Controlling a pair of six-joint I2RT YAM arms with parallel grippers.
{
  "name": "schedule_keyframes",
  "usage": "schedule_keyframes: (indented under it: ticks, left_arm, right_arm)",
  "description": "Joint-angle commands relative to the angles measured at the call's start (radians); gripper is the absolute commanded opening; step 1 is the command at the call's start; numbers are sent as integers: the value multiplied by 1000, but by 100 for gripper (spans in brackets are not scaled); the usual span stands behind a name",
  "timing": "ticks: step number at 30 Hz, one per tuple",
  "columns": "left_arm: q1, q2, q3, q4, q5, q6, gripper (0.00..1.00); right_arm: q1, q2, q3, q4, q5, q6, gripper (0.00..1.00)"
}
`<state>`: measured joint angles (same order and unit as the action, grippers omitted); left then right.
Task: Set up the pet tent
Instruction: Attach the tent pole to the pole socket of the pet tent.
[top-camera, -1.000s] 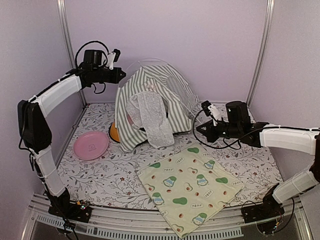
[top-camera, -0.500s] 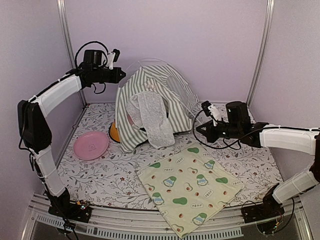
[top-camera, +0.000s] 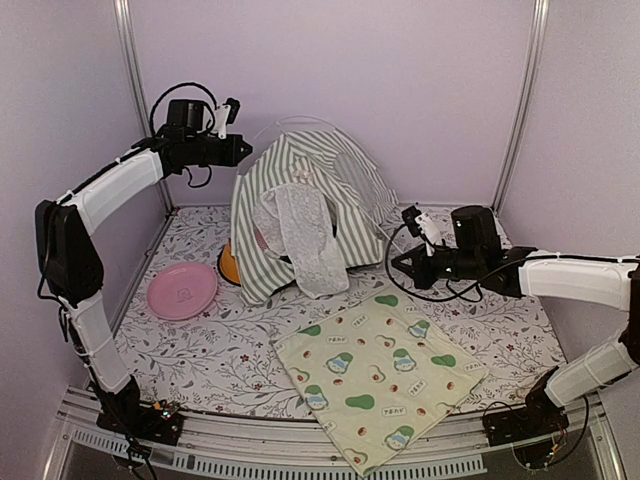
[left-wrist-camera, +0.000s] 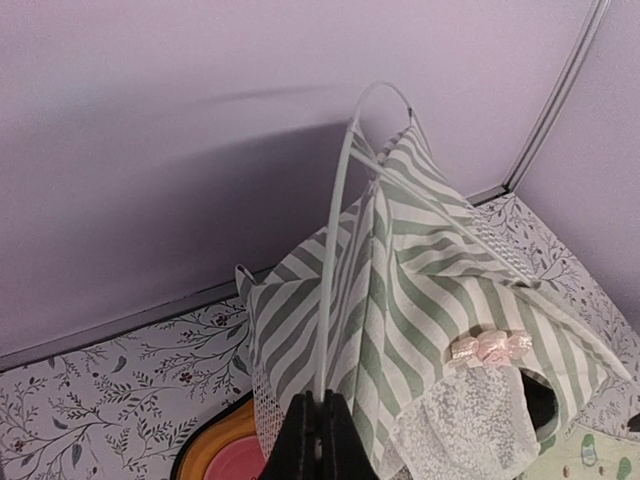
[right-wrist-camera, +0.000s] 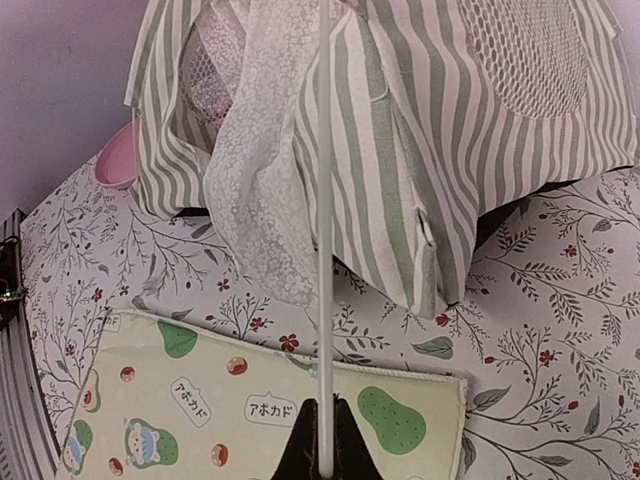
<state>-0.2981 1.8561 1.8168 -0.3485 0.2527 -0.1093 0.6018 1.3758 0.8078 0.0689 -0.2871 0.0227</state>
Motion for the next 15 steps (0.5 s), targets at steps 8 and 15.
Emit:
schedule_keyframes:
  ticks: [8,15]
  left_arm:
    - [-23,-86,-101,51,42,-41,0]
    - [-79,-198,-238,77,64,-56,0]
  right_arm:
    - [28,-75,-18,50,57,-3,56]
    - [61,44,186,80,94,-99,76]
